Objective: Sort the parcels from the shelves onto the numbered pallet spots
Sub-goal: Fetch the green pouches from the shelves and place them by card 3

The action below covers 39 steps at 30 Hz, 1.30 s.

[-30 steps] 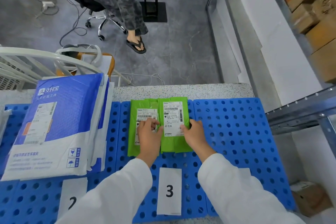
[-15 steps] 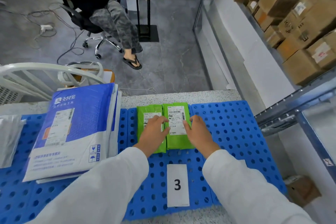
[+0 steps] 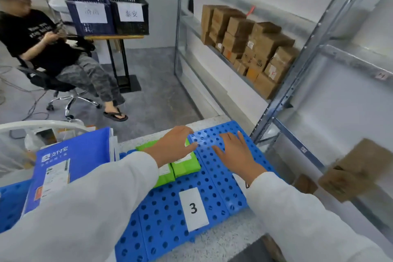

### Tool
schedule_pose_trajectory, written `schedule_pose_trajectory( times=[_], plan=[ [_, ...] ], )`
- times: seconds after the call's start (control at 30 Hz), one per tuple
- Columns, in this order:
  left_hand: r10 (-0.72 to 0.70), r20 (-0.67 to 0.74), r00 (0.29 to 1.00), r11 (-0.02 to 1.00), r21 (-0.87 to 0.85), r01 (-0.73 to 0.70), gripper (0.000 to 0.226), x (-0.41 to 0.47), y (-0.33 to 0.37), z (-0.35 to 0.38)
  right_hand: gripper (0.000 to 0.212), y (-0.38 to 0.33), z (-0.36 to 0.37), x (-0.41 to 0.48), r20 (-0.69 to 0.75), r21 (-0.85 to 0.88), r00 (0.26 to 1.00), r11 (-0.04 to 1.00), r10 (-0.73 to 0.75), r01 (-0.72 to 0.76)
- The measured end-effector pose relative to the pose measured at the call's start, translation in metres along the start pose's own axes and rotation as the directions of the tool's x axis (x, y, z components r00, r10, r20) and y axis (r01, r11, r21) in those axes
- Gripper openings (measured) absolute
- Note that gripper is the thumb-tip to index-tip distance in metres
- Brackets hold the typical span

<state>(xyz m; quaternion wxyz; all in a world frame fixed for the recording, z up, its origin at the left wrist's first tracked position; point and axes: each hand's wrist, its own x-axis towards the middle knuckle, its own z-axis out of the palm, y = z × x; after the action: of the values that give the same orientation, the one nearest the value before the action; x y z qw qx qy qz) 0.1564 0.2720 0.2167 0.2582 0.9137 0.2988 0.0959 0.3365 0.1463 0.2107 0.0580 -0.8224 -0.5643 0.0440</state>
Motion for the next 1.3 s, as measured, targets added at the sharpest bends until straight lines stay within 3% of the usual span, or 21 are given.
schedule_pose_trajectory(
  times=[0.23, 0.5, 0.67, 0.9, 1.1, 1.3],
  plan=[
    [0.230, 0.028, 0.973, 0.972, 0.030, -0.231, 0.058, -0.001, 0.120, 0.009, 0.055, 0.064, -0.068, -0.109, -0.176, 0.052, 0.974, 0.990, 0.142, -0.134],
    [0.412, 0.091, 0.906, 0.911, -0.054, -0.409, 0.058, -0.072, 0.289, 0.073, 0.053, 0.116, -0.092, -0.321, -0.283, 0.128, 0.869, 0.914, 0.406, -0.385],
    [0.595, 0.147, 0.790, 0.801, -0.032, -0.597, 0.056, -0.133, 0.370, 0.121, 0.050, 0.128, -0.099, -0.443, -0.315, 0.228, 0.792, 0.851, 0.524, -0.472],
    [0.721, 0.241, 0.650, 0.676, -0.036, -0.736, 0.058, -0.212, 0.466, 0.172, 0.055, 0.139, -0.101, -0.582, -0.328, 0.251, 0.643, 0.720, 0.693, -0.647],
    [0.796, 0.291, 0.531, 0.559, -0.017, -0.829, 0.057, -0.266, 0.513, 0.204, 0.062, 0.141, -0.098, -0.663, -0.294, 0.312, 0.518, 0.593, 0.803, -0.742],
    [0.836, 0.309, 0.453, 0.494, -0.066, -0.867, 0.057, -0.291, 0.541, 0.235, 0.058, 0.137, -0.081, -0.706, -0.279, 0.358, 0.445, 0.522, 0.851, -0.774]
  ],
)
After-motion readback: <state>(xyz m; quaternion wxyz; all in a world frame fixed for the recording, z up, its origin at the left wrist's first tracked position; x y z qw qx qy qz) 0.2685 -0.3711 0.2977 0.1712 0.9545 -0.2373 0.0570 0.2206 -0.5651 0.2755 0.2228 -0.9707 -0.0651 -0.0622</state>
